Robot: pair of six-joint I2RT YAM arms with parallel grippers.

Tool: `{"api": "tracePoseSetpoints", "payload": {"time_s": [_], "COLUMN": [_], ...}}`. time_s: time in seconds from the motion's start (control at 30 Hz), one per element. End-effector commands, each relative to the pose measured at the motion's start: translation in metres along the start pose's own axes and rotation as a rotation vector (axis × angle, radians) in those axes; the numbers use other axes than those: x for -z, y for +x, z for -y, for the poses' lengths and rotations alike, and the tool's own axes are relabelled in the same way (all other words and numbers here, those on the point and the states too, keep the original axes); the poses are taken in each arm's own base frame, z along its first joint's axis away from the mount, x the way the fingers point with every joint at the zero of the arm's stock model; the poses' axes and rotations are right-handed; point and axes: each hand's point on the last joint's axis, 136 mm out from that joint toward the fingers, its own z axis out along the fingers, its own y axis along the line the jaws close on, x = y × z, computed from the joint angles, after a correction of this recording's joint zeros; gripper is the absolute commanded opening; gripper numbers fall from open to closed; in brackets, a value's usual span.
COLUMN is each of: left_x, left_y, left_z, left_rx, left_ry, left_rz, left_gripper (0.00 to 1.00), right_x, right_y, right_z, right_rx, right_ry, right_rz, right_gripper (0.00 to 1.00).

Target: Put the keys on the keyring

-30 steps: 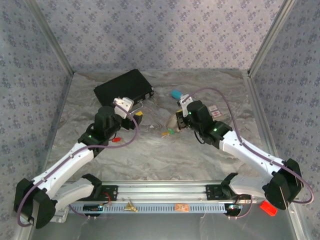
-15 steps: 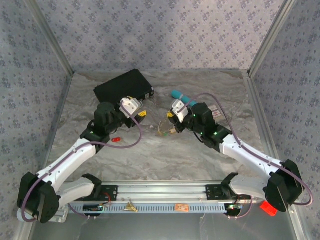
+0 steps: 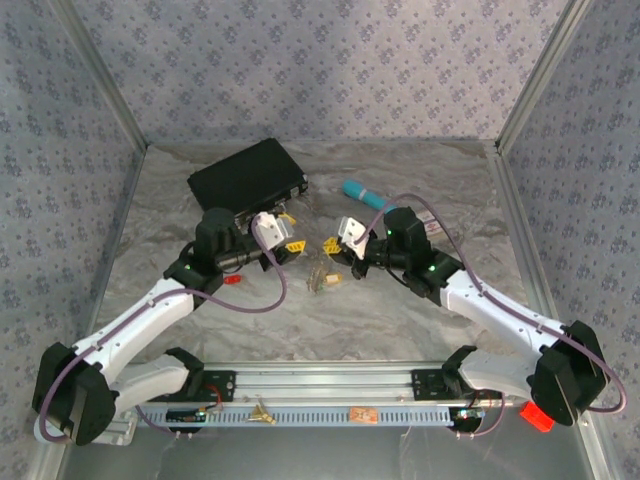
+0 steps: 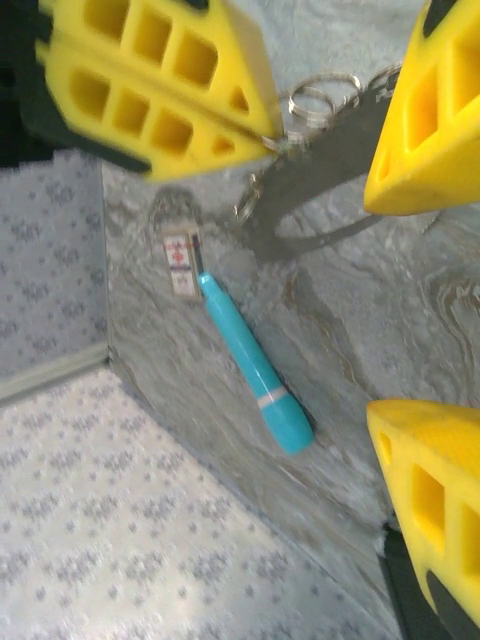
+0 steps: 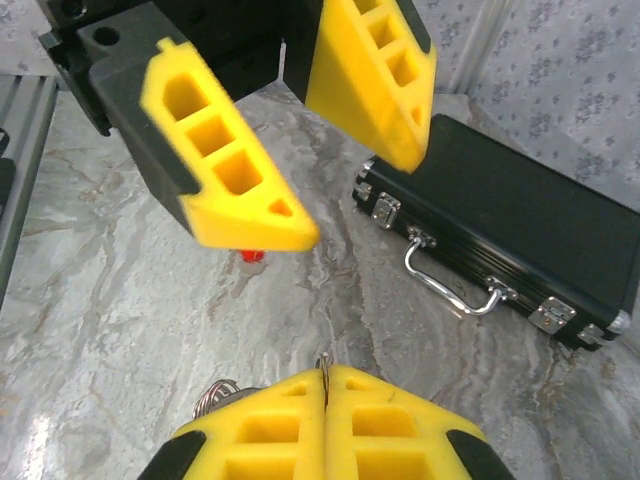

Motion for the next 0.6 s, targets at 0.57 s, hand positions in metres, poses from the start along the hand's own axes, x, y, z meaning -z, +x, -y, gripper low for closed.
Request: {"api": "tracePoseSetpoints", "payload": {"time_s": [0.57], "left_x": [-0.014], "left_y": [0.022], "left_z": [0.062], "left_rx": [-0.08], "left_ry": [0.29], "left_rz": [-0.007], "left_gripper": [0.37], "right_x": [-0.01], "right_y": [-0.013], "right_z": [-0.023], "right_rx": [0.038], "right_ry": [-0.118], "right_rz": [0.007], "right_gripper": [0.0]}}
